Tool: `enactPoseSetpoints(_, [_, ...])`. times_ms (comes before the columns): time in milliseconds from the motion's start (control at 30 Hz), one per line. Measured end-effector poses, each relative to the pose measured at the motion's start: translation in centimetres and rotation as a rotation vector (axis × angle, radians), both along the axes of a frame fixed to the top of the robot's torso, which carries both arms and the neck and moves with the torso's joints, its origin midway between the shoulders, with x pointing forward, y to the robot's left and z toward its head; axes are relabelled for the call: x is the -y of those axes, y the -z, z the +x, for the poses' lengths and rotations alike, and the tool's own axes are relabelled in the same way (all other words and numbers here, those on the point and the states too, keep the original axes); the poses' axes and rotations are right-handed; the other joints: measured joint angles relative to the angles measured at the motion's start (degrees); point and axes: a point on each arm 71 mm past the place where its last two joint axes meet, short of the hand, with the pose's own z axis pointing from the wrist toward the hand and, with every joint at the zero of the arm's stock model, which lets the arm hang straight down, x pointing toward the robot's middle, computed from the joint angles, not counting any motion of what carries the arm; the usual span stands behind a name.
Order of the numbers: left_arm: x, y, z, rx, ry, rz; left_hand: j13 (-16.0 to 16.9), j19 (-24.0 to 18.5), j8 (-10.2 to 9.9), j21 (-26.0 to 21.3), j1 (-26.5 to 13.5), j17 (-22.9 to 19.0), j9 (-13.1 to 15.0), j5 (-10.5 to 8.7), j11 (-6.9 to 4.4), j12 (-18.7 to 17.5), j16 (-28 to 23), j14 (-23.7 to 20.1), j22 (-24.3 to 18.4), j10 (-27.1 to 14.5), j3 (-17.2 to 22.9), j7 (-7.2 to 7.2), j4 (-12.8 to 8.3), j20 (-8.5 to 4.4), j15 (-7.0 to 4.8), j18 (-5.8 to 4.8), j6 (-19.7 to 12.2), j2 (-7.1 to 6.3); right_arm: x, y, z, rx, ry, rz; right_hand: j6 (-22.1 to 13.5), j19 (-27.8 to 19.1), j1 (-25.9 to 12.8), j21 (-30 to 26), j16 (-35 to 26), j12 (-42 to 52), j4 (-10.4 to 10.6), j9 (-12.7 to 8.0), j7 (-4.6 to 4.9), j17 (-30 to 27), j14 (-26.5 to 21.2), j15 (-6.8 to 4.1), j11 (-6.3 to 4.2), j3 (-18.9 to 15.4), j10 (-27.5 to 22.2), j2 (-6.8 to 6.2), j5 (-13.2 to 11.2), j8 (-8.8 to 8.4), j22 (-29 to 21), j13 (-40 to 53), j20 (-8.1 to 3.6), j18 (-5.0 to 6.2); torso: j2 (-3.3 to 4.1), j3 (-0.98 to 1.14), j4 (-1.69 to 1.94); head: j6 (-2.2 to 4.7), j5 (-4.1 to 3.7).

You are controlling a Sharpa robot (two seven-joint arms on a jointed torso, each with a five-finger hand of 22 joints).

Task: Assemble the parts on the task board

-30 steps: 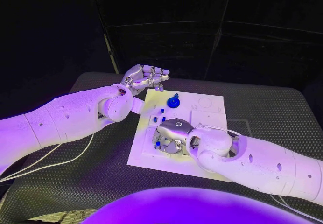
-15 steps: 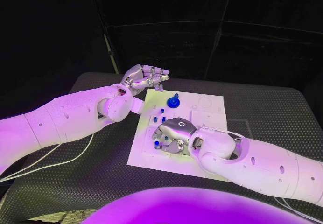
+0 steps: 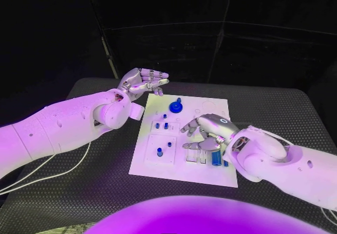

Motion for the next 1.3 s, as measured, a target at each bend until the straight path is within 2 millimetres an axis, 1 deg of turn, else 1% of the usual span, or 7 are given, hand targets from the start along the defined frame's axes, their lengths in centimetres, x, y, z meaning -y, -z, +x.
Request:
enactPoseSetpoints(100, [-0.1,0.0,0.0,0.000,-0.003,0.002,0.00,0.00,0.00,0.00,0.00,0.00,0.00,0.00,0.00,0.00,0.00,0.00,0.00,0.00,0.00,0.00,0.00,0.00,0.00,-0.01,0.00,0.00,3.4,-0.3,0.4,-0.059,0.099,0.038,3.32,4.56,-0.87,4.02,4.11,5.82,1.59,0.73,-1.85,6.30,0.26,-1.42,-2.16,-1.59,8.62,0.87,3.89,2.32,7.00,2.89,-1.06,-1.08,-0.10,-0.07,-0.32,0.00,-1.47])
enactPoseSetpoints(200, [-0.1,0.0,0.0,-0.001,-0.002,0.001,0.00,0.00,0.00,0.00,0.00,0.00,0.00,0.00,0.00,0.00,0.00,0.00,0.00,0.00,0.00,0.00,0.00,0.00,0.00,0.00,0.00,0.00,6.1,-0.3,0.7,-0.121,0.191,0.076,4.30,6.77,-0.85,6.33,5.91,12.06,2.76,1.21,-3.02,8.57,0.25,-3.00,-3.70,-3.87,11.25,0.89,6.17,4.35,10.72,8.24,-2.77,-1.41,-0.16,-0.14,-0.62,0.00,-3.04])
enactPoseSetpoints(267, [-0.1,0.0,0.0,-0.001,-0.002,0.001,0.00,0.00,0.00,0.00,0.00,0.00,0.00,0.00,0.00,0.00,0.00,0.00,0.00,0.00,0.00,0.00,0.00,0.00,0.00,0.00,0.00,0.00,7.2,-0.3,0.7,-0.157,0.236,0.093,4.05,7.13,-0.77,6.88,6.35,16.79,3.66,1.66,-3.26,9.12,0.18,-3.28,-4.21,-5.75,10.70,1.42,5.78,6.03,11.69,12.99,-3.12,-2.33,-0.18,-0.19,-0.82,0.00,-3.96])
enactPoseSetpoints(500, [-0.5,0.1,0.0,-0.002,-0.008,0.006,0.00,0.00,0.00,-0.21,0.00,-0.07,0.00,0.00,0.00,0.38,0.00,0.00,-0.10,0.00,-0.17,-0.21,0.17,0.00,0.00,0.00,-0.21,0.00,9.5,0.1,0.6,-0.249,0.371,0.075,0.82,7.20,-1.24,7.36,7.26,28.44,8.85,3.40,-3.64,10.36,0.18,-3.28,-4.10,-11.89,6.31,1.86,4.96,11.74,12.78,26.97,-3.20,-2.29,-0.16,-0.21,-1.57,-0.01,-5.82])
enactPoseSetpoints(800, [-0.7,0.1,0.0,-0.003,-0.010,0.007,0.00,0.00,0.00,-0.21,0.00,-0.07,0.00,0.00,0.00,0.38,0.00,0.00,-0.10,0.00,-0.17,-0.20,0.17,0.00,0.00,-0.01,-0.21,0.00,9.5,1.3,-1.1,-0.259,0.423,-0.076,-0.69,9.18,-4.51,9.09,10.60,42.88,9.47,5.18,-4.07,16.43,0.18,-3.28,-4.39,-16.10,9.76,2.54,4.67,17.73,16.43,44.93,-3.30,-2.35,-0.08,-0.25,-2.16,0.01,-6.92])
enactPoseSetpoints(833, [-0.7,0.1,0.0,-0.004,-0.009,0.007,0.00,0.00,0.00,-0.21,0.00,-0.07,0.00,0.00,0.00,0.38,0.00,0.00,-0.10,0.00,-0.17,-0.20,0.17,0.00,0.00,0.00,-0.21,0.00,9.5,1.4,-1.2,-0.254,0.425,-0.093,-0.88,9.27,-4.57,9.32,10.95,44.06,9.38,5.27,-4.26,17.02,0.18,-3.28,-4.41,-16.19,10.18,2.60,4.67,18.18,16.74,46.39,-3.39,-3.16,-0.08,-0.26,-2.16,0.01,-6.99])
enactPoseSetpoints(1300, [-0.7,0.2,0.0,-0.006,-0.009,0.008,0.00,0.00,0.00,-0.21,0.00,-0.06,0.00,0.00,0.00,0.38,0.00,0.00,-0.09,0.00,-0.17,-0.20,0.17,0.00,0.00,0.00,-0.21,0.00,7.8,3.2,-2.3,-0.242,0.405,-0.210,-2.14,9.89,-4.57,9.90,11.84,47.10,9.44,5.70,-4.09,19.31,0.18,-3.27,-4.41,-16.71,10.76,2.60,5.98,20.17,18.12,50.97,-3.18,-3.17,-0.02,-0.19,-2.22,0.02,-6.89])
